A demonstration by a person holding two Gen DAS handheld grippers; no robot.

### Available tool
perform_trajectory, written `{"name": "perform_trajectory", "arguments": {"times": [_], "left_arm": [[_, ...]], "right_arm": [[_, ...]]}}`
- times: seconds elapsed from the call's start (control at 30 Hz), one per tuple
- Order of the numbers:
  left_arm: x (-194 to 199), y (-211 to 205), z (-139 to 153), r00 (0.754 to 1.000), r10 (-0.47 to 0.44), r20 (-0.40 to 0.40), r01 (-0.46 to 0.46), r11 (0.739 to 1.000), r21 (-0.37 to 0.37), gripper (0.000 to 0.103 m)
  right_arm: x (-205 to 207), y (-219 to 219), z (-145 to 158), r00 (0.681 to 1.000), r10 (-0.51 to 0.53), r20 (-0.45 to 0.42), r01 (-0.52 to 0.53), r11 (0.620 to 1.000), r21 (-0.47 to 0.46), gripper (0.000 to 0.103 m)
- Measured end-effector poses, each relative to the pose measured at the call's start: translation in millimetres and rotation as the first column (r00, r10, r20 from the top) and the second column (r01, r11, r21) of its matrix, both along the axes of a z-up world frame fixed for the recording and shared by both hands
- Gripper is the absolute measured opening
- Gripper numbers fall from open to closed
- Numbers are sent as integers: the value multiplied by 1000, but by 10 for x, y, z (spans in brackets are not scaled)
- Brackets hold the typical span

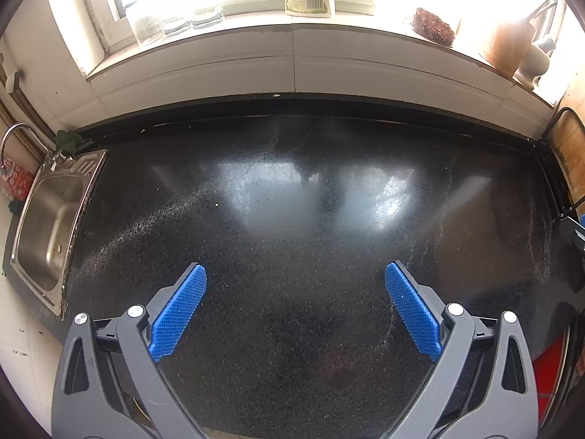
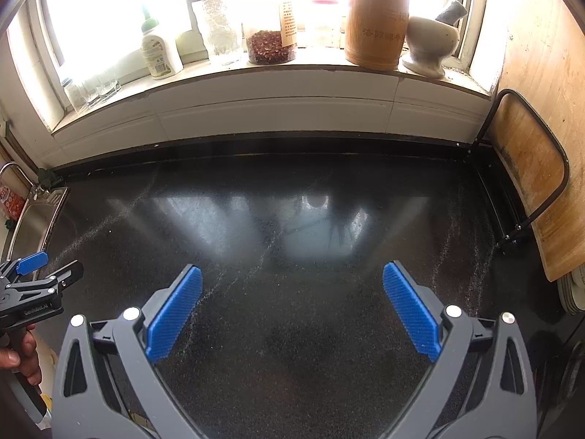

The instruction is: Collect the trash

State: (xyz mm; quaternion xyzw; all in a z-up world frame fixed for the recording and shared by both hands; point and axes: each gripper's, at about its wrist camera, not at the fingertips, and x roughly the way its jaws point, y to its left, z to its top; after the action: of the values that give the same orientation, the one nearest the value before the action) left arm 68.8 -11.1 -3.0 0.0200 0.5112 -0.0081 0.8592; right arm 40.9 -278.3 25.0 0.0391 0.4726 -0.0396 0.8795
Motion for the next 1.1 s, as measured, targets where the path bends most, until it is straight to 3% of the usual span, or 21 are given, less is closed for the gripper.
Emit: {"name": "perform_trajectory", "arguments": {"times": [1.1], "left_arm": [[-27,-37,26,1000,-17,-2,17,1000,19,96]], "right_arm": [[-5,-9,-12,1000,9,-3,-9,1000,2,96]]}}
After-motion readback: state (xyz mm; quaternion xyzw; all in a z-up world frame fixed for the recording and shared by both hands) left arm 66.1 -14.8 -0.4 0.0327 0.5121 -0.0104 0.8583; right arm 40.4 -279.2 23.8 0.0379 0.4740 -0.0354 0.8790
